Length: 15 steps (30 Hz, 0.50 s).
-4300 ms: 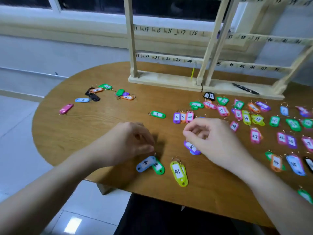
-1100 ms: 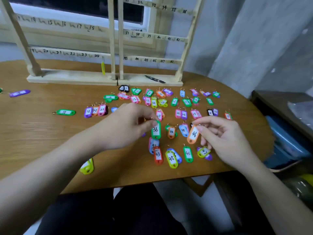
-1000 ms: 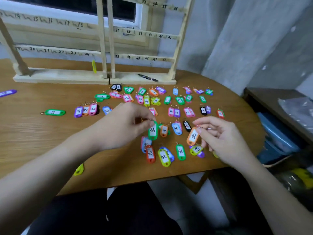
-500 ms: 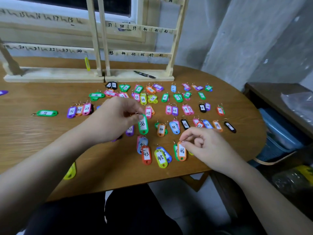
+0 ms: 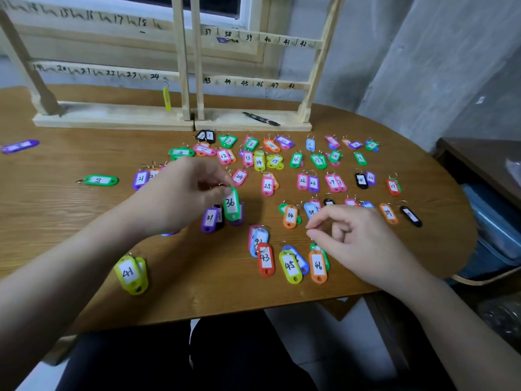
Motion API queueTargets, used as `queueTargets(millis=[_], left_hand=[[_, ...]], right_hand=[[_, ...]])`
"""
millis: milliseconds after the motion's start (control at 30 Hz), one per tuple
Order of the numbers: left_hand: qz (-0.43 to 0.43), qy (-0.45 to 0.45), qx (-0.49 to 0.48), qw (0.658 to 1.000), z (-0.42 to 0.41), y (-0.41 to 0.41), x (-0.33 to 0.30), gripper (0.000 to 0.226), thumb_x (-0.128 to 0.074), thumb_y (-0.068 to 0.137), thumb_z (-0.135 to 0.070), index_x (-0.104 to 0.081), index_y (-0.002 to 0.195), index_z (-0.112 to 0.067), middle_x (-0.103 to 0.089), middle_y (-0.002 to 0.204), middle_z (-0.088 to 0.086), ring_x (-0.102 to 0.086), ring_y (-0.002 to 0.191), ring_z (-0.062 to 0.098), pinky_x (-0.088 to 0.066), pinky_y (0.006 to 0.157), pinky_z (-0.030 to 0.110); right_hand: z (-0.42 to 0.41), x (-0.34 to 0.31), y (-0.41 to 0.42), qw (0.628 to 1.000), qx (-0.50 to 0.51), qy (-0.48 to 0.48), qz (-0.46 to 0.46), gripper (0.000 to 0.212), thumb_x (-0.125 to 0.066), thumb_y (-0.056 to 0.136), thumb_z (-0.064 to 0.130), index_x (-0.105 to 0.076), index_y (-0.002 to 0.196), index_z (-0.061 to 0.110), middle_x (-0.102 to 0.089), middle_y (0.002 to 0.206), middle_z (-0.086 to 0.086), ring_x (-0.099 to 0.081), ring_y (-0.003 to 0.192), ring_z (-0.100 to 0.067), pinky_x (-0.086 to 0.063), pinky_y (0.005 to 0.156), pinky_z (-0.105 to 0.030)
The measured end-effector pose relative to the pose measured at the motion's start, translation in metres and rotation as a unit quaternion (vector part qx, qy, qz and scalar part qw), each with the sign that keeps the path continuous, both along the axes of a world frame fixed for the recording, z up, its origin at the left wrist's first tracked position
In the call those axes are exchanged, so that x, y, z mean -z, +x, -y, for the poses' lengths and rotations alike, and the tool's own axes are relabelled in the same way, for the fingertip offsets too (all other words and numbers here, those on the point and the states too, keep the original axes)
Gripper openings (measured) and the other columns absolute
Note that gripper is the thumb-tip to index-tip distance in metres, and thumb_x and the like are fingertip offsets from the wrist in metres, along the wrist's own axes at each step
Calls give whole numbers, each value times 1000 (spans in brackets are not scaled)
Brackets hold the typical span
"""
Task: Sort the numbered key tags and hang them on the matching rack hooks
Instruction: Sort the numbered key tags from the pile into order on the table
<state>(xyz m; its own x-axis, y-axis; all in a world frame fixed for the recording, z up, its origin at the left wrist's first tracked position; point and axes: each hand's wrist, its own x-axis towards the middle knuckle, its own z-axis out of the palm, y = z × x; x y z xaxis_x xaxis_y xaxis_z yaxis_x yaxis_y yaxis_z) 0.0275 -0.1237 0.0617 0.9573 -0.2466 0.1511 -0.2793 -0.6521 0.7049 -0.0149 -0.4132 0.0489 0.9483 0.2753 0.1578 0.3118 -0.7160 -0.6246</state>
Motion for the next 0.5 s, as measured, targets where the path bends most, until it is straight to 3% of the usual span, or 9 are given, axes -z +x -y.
queueTargets(millis=[67, 167, 267, 500], left_hand=[[3, 0, -8, 1000, -7, -1, 1, 3, -70, 94, -19, -72, 92, -21, -69, 80, -13, -59, 72, -11, -38, 62, 3], [0, 4, -14, 1000, -20, -2, 3, 5, -70, 93, -19, -73, 91, -23, -70, 81, -13, -61, 73, -8, -39, 64, 6], [-2, 6, -26, 1000, -34, -4, 4, 5, -72, 92, -22, -73, 89, -26, -70, 80, -14, -60, 74, -5, -41, 68, 12], [-9, -22, -51, 998, -60, -11, 6, 2, -73, 91, -18, -73, 89, -19, -69, 72, -11, -60, 65, -3, -43, 65, 9]], right_hand=[[-9, -2, 4, 1000, -10, 5, 2, 14, -74, 90, 20, -70, 85, 32, -46, 45, 6, -43, 47, -9, -42, 58, -20], [-25, -6, 10, 1000, -27, 10, 7, 14, -73, 90, 18, -71, 85, 30, -46, 44, 5, -44, 46, -9, -39, 60, -9], [-41, -8, 20, 999, -39, 11, 5, 13, -73, 90, 18, -71, 83, 29, -45, 46, 0, -40, 45, -8, -38, 58, -8], [-73, -5, 37, 998, -66, 14, -10, 13, -73, 91, 20, -72, 84, 30, -46, 47, 5, -40, 45, -6, -38, 57, -8]])
